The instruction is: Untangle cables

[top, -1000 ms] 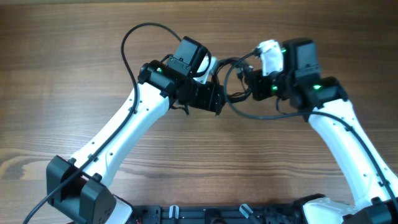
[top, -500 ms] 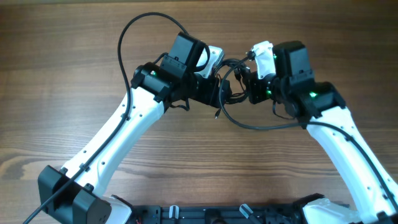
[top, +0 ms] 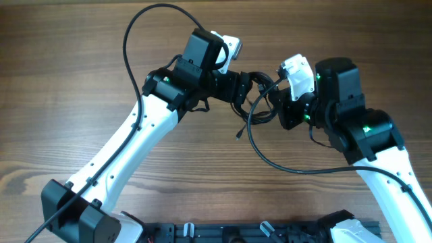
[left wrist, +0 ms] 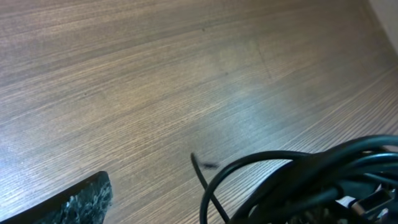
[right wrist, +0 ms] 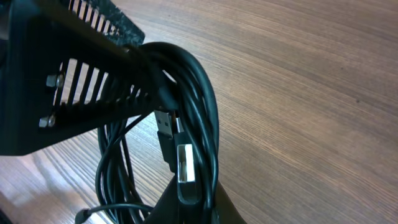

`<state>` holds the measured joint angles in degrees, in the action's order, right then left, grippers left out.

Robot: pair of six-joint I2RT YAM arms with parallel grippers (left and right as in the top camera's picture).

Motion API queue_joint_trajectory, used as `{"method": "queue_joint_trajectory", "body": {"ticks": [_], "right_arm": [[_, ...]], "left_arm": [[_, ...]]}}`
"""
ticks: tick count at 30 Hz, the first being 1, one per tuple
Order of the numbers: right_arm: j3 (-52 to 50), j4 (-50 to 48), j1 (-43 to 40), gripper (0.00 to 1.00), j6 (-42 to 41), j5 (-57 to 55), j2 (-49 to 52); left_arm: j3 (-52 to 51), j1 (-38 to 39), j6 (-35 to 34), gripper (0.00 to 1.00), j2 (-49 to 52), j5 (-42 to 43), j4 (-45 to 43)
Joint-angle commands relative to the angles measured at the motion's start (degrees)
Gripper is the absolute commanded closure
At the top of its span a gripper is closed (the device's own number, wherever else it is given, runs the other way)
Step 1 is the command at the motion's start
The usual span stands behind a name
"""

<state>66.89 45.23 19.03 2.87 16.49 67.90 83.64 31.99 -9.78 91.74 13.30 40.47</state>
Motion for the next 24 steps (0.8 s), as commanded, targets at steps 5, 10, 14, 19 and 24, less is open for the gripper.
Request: {"method": "queue_joint_trajectory", "body": {"ticks": [5, 10, 14, 19, 24], "right_arm": [[0.5, 2.1, 0.3, 0.96, 1.7, 9.0, -1.0], [0.5, 2.1, 0.3, 0.96, 1.9, 12.6, -3.3], [0.5, 2.0, 0.3, 0.96, 2.3, 13.7, -5.2], [0.5, 2.1, 0.3, 0.96, 2.3, 13.7, -5.1], [0.5, 3.9, 0.3, 0.96, 2.3, 13.7, -5.1]], "left_arm": [[0.4, 0.0, -0.9, 0.37, -1.0, -3.1, -1.5], [0.4, 0.0, -0.9, 0.4, -1.0, -5.1, -2.6], [0.4, 0.1, -1.0, 0.31, -1.0, -4.8, -2.8], [0.4, 0.1, -1.0, 0.37, -1.0, -1.1, -2.8], [0.4, 0.0, -0.9, 0.81, -1.0, -1.1, -3.5]]}}
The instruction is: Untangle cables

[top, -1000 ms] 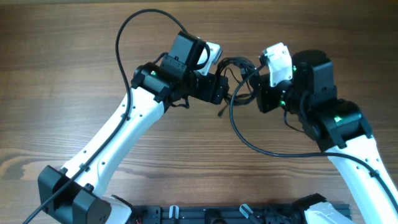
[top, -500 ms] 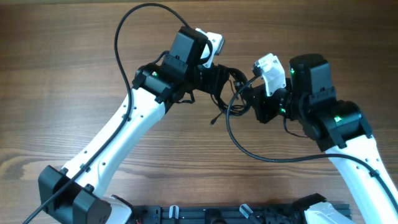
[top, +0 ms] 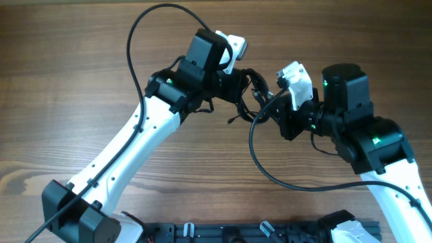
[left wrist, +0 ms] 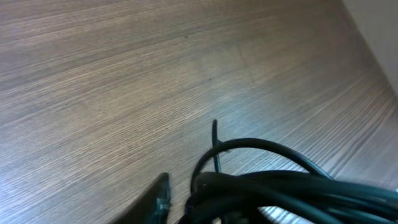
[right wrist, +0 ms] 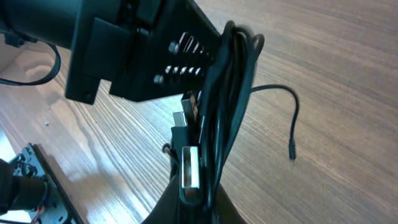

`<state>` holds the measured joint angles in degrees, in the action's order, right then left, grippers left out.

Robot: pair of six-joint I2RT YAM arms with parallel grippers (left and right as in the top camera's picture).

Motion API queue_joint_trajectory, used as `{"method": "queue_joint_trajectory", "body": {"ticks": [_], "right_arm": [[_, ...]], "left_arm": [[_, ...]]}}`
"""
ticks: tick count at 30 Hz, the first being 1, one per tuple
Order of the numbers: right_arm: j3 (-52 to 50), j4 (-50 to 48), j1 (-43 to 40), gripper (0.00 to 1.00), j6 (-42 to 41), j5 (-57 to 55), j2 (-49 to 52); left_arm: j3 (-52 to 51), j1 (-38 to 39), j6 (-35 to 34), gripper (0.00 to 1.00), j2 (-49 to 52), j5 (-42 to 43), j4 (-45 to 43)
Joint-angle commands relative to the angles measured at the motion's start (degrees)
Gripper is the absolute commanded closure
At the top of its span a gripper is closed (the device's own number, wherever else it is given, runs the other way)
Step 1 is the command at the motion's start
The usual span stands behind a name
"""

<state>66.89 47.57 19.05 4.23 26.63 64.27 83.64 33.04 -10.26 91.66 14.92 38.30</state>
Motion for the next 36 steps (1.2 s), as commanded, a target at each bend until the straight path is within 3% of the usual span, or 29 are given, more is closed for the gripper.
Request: {"method": "queue_joint_trajectory", "body": {"ticks": [1, 3, 5, 8, 9, 10, 12, 14, 18, 20, 25, 29, 32, 36], "right_arm": [[0.5, 2.0, 0.3, 0.96, 0.9, 3.5, -1.5], [0.5, 2.6, 0.3, 0.96, 1.0, 3.4, -1.5], [0.4, 2.9, 0.3, 0.96, 1.2, 2.1, -1.5], [0.4, 3.1, 0.3, 0.96, 1.1, -4.6, -1.5], [0.4, 3.1, 0.3, 0.73, -0.6, -9.9, -1.5], [0.4, 3.1, 0.3, 0.38, -3.2, -13.7, -1.3], [0.3, 3.1, 0.3, 0.0, -8.5, -21.9, -0.3], [0.3, 3.1, 0.3, 0.0, -10.8, -23.3, 1.9], [0.3, 5.0, 0.3, 0.01, 0.0, -1.0, 8.7], [0.3, 6.9, 0.7, 0.12, 4.9, 4.3, 12.8], [0.3, 3.5, 6.8, 0.32, 10.6, 1.6, 15.7], [0.3, -10.7, 12.9, 0.35, 0.1, -5.2, 15.6], [0.3, -20.2, 17.3, 0.36, -4.5, -13.3, 16.0], [0.2, -27.6, 21.4, 0.48, -4.2, -18.3, 17.5]], "left_arm": [[0.4, -1.0, -0.5, 0.85, -0.9, -2.8, -1.7], [0.4, -1.0, -0.5, 0.94, -0.9, -2.8, -1.9], [0.4, -1.0, -0.5, 0.96, -0.9, -3.8, -1.4], [0.4, -1.0, -4.9, 0.96, -0.9, -13.4, 1.0], [0.4, -1.0, -8.1, 0.96, -1.0, -18.5, 3.2], [0.4, -1.0, -9.3, 0.96, -1.2, -20.4, 4.5], [0.4, -1.0, -12.7, 0.96, -1.5, -24.0, 7.5], [0.4, -1.0, -16.3, 0.96, -2.3, -26.4, 10.4], [0.4, -1.0, -23.6, 0.96, -4.8, -31.6, 12.1], [0.4, -1.0, -26.3, 0.96, -5.0, -35.9, 12.2], [0.3, -1.2, -26.7, 0.96, -4.5, -45.7, 13.5], [-1.5, -3.4, -30.1, 0.96, -4.5, -46.3, 15.0], [-2.1, -5.4, -33.7, 0.96, -4.5, -42.2, 16.8], [-2.1, -6.5, -33.7, 0.96, -4.5, -32.2, 16.8]]}}
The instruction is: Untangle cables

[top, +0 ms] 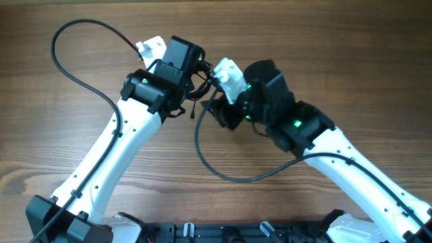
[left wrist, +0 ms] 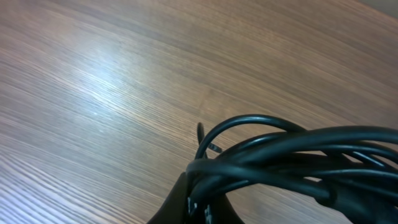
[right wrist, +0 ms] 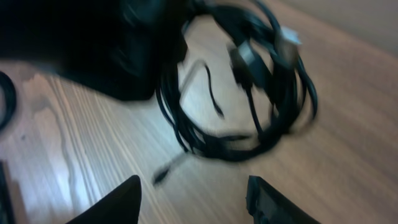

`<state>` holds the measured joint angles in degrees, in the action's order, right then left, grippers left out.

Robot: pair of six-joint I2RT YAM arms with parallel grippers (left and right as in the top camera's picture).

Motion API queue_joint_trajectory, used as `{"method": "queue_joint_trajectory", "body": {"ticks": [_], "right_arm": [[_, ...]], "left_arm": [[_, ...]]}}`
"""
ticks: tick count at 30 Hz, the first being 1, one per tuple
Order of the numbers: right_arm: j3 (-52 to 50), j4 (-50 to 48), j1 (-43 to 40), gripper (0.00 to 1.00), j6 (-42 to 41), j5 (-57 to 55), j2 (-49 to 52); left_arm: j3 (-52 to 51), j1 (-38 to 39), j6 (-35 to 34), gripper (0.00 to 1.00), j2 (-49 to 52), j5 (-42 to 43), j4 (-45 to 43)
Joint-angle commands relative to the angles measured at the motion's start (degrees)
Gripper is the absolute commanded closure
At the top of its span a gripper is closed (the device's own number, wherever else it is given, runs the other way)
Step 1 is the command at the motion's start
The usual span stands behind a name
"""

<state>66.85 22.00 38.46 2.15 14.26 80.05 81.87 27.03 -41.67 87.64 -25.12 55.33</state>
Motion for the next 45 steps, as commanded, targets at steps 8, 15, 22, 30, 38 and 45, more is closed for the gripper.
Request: {"method": "queue_joint_trajectory", "body": {"ticks": [8, 15, 22, 30, 38, 45], "right_arm": [[0.2, -1.4, 2.6, 0.54, -2.2, -5.2, 5.2], [0.2, -1.9, 2.6, 0.59, -2.2, -3.0, 5.2], [0.2, -5.5, 2.6, 0.69, -3.9, -0.7, 5.2], [0.2, 2.1, 2.5, 0.96, -17.0, -36.8, 5.2], [0.2, 23.9, -3.3, 0.96, -35.8, -63.9, 5.2], [0.2, 16.2, -5.6, 0.96, -17.8, -48.6, 5.2]], "left_arm": [[-0.3, -6.8, -4.0, 0.96, -0.5, 24.5, -1.3], [-0.3, -13.4, -3.8, 0.96, -0.5, 39.5, -1.5], [-0.3, -13.4, -3.8, 0.96, -0.5, 41.0, -1.9], [-0.3, -13.4, -2.4, 0.96, -0.5, 40.2, -1.7], [-0.3, -13.4, -2.0, 0.96, -0.5, 32.7, 0.9], [-0.3, -13.6, -0.1, 0.96, -0.5, 32.5, 1.3]]}}
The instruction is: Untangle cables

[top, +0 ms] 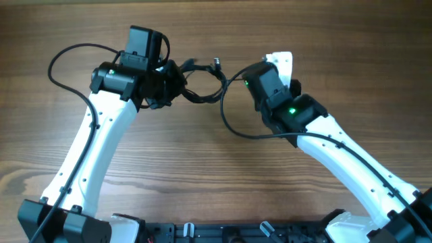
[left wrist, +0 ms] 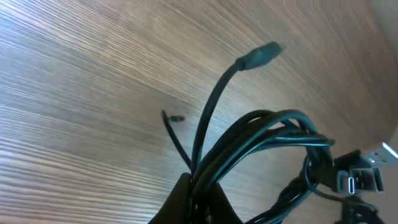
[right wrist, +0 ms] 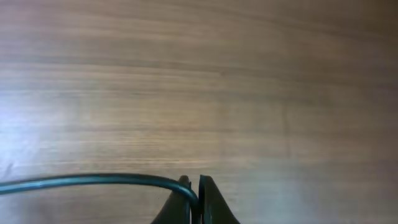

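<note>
The tangle of black cables [top: 202, 86] hangs between the two arms at the back middle of the table. My left gripper [top: 173, 85] is shut on a thick bunch of its strands [left wrist: 249, 143], fingers [left wrist: 202, 198] at the bottom of the left wrist view. Silver USB plugs [left wrist: 364, 174] dangle at the right, and a free connector end [left wrist: 261, 55] sticks upward. My right gripper [top: 244, 79] is shut on a single black strand [right wrist: 93, 180] that runs off to the left from its fingertips [right wrist: 194, 186]. A long loose loop [top: 233, 128] sags under the right arm.
Brown wooden table [top: 351, 40] all round. The left arm's own black supply lead [top: 64, 57] arcs out at the far left. A black rail [top: 236, 233] runs along the near edge, between the two arm bases.
The right gripper, open in front of the tangle before, is now shut on one strand. The left gripper has moved left with the bundle, and the two grippers stand farther apart.
At first both grippers were shut on the bundle, right of centre, and still held it close together a moment later. Then both arms were further left and the right gripper was open. Now the right holds a single strand, drawn away from the left-held bundle.
</note>
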`<state>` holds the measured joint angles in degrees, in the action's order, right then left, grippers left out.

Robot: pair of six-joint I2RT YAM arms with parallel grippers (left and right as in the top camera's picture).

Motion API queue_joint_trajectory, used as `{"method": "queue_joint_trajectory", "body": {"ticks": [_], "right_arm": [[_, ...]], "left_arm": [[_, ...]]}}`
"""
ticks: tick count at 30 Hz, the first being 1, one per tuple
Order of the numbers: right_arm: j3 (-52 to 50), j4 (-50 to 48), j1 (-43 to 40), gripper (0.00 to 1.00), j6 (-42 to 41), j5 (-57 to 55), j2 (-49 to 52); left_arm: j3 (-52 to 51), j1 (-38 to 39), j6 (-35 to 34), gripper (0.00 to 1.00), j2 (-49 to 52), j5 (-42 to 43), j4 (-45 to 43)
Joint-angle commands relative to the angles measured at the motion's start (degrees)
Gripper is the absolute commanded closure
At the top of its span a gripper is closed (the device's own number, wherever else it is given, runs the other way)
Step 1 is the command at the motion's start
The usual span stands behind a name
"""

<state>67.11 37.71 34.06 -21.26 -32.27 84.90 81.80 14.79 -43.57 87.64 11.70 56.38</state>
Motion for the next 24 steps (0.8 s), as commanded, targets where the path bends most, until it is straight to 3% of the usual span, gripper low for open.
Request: {"method": "queue_joint_trajectory", "body": {"ticks": [1, 4, 7, 10, 11, 14, 16, 19, 24], "right_arm": [[0.0, 2.0, -1.7, 0.96, 3.3, -7.9, 0.4], [0.0, 9.0, -4.5, 0.96, -6.1, -21.0, 0.4], [0.0, 15.8, -10.1, 0.96, -16.0, -21.0, 0.4], [0.0, 15.6, -13.9, 0.96, -16.2, -14.9, 0.4], [0.0, 13.7, -14.4, 0.92, -13.4, -9.4, 0.4], [0.0, 6.8, -14.1, 0.7, 4.4, 10.6, 0.4], [0.0, 3.1, -14.0, 0.45, 13.8, 28.0, 0.4], [0.1, 1.1, -13.4, 0.19, 25.4, 50.3, 0.4], [0.2, 0.2, -7.1, 0.16, 28.7, 54.4, 0.2]], "left_arm": [[-0.2, -1.7, 2.8, 0.96, -0.5, -4.3, 0.8], [-0.2, -4.0, 4.6, 0.96, -0.5, -4.3, 3.4], [-0.2, -6.7, 7.3, 0.96, -0.5, -4.3, 5.5], [-0.2, -7.8, 8.9, 0.96, -0.5, -4.3, 6.5], [-0.2, -7.8, 8.9, 0.96, -0.5, -4.0, 6.4], [-0.2, -7.6, 8.9, 0.96, -0.5, -3.2, 5.4], [-0.2, -7.3, 8.9, 0.96, -0.5, -3.2, 4.7], [-0.2, -6.6, 8.9, 0.96, -0.5, -3.2, 4.0], [-0.2, -2.9, 8.9, 0.96, -0.5, -1.2, -1.7]]}}
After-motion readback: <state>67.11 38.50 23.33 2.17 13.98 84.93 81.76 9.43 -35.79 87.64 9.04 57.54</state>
